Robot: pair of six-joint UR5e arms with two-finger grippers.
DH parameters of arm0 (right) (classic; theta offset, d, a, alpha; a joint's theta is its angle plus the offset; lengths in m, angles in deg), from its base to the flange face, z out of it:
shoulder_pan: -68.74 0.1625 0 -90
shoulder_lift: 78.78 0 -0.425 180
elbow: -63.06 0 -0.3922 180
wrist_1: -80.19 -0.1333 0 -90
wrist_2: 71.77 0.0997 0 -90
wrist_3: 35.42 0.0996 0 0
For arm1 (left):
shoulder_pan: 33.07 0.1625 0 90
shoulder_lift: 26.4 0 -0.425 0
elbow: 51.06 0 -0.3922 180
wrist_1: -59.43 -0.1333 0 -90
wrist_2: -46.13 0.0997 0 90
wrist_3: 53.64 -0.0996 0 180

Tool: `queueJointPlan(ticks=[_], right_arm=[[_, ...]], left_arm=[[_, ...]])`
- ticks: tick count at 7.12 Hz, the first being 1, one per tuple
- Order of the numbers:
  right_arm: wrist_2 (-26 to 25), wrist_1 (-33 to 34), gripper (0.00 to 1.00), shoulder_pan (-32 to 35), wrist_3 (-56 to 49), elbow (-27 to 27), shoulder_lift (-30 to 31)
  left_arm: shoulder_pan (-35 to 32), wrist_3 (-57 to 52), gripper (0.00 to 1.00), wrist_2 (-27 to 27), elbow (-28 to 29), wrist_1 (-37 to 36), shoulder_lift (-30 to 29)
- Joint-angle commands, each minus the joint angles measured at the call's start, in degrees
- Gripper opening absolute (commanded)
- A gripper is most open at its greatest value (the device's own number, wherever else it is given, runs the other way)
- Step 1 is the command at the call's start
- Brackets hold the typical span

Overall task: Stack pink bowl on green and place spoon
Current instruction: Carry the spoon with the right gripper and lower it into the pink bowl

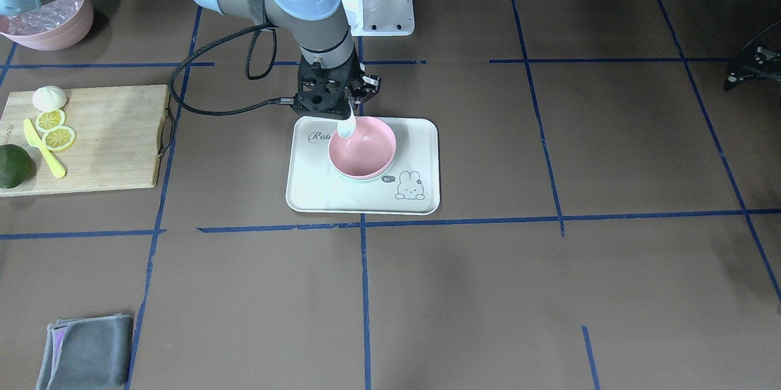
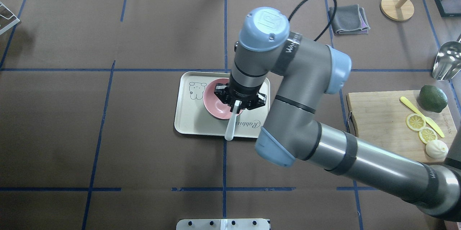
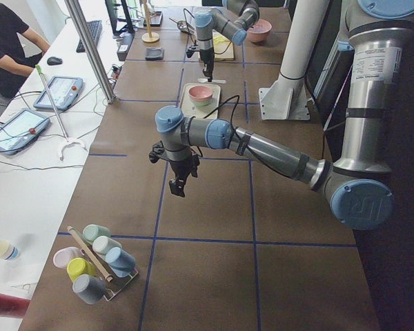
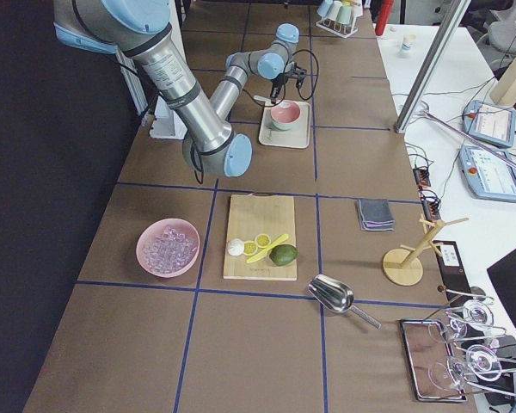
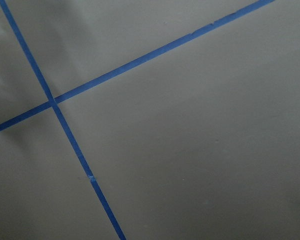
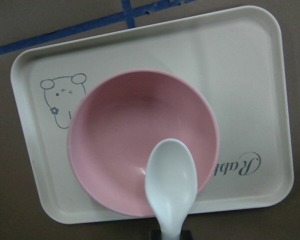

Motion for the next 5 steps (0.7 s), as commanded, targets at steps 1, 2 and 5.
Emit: queueJointPlan(ticks=[1, 2, 5], right_arm=[[-0.1, -0.1, 0.0, -0.1, -0.2, -3.6, -2.5], [-0.1, -0.2, 0.0, -0.1, -0.3, -5.5, -3.5], [-2.2, -0.8, 0.0, -0.1, -0.5, -6.4, -3.5]], left_arm=[[-0.1, 0.0, 1.0, 0.0, 0.4, -0.1, 0.0], [-0.1, 0.0, 1.0, 0.0, 0.3, -0.1, 0.0], [-0.2, 0.1, 1.0, 0.1, 0.4, -0.1, -0.1]])
